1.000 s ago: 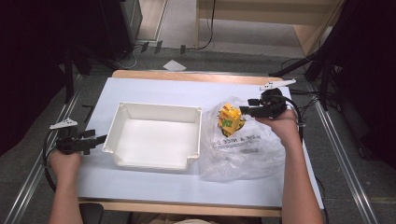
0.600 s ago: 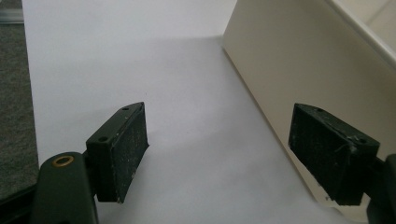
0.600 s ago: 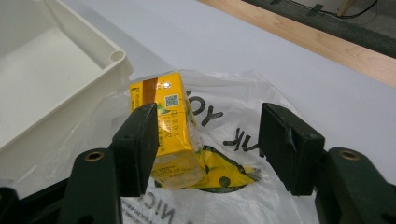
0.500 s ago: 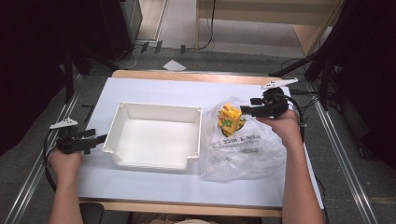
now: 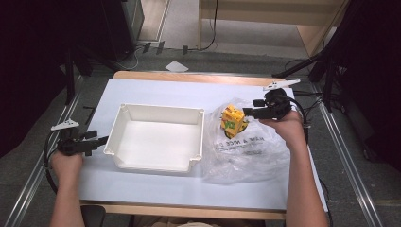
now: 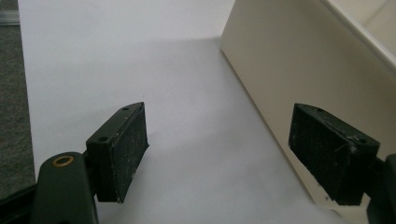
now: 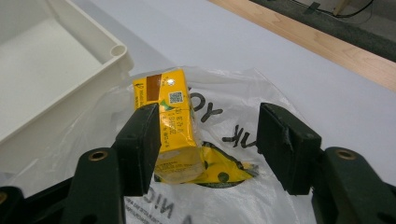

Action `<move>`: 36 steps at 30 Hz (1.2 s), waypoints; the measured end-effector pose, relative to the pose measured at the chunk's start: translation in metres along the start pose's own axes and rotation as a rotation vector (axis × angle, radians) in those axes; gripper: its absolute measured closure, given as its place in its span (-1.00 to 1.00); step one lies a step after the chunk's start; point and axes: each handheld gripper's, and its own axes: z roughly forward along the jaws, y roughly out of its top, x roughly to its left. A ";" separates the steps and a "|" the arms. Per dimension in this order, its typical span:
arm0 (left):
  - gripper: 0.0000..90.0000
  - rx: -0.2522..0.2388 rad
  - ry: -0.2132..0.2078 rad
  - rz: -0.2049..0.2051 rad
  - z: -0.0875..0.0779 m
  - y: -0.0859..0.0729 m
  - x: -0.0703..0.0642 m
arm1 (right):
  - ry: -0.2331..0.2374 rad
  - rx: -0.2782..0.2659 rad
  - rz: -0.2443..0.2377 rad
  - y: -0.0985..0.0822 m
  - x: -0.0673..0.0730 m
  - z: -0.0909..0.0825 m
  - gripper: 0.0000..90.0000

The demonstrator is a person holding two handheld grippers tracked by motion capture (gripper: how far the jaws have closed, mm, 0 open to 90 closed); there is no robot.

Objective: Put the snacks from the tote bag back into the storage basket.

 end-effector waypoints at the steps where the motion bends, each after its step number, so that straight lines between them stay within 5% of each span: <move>1: -0.54 0.000 0.000 0.000 0.000 0.000 0.000 | 0.001 -0.002 -0.006 0.000 0.000 0.000 -0.08; 24: -0.54 0.001 0.001 -0.002 0.000 0.000 0.000 | 0.010 0.057 -0.056 0.013 0.022 -0.004 -0.05; 36: -0.54 0.002 0.001 -0.001 0.000 0.000 0.000 | 0.017 0.109 -0.081 0.011 0.028 0.016 -0.06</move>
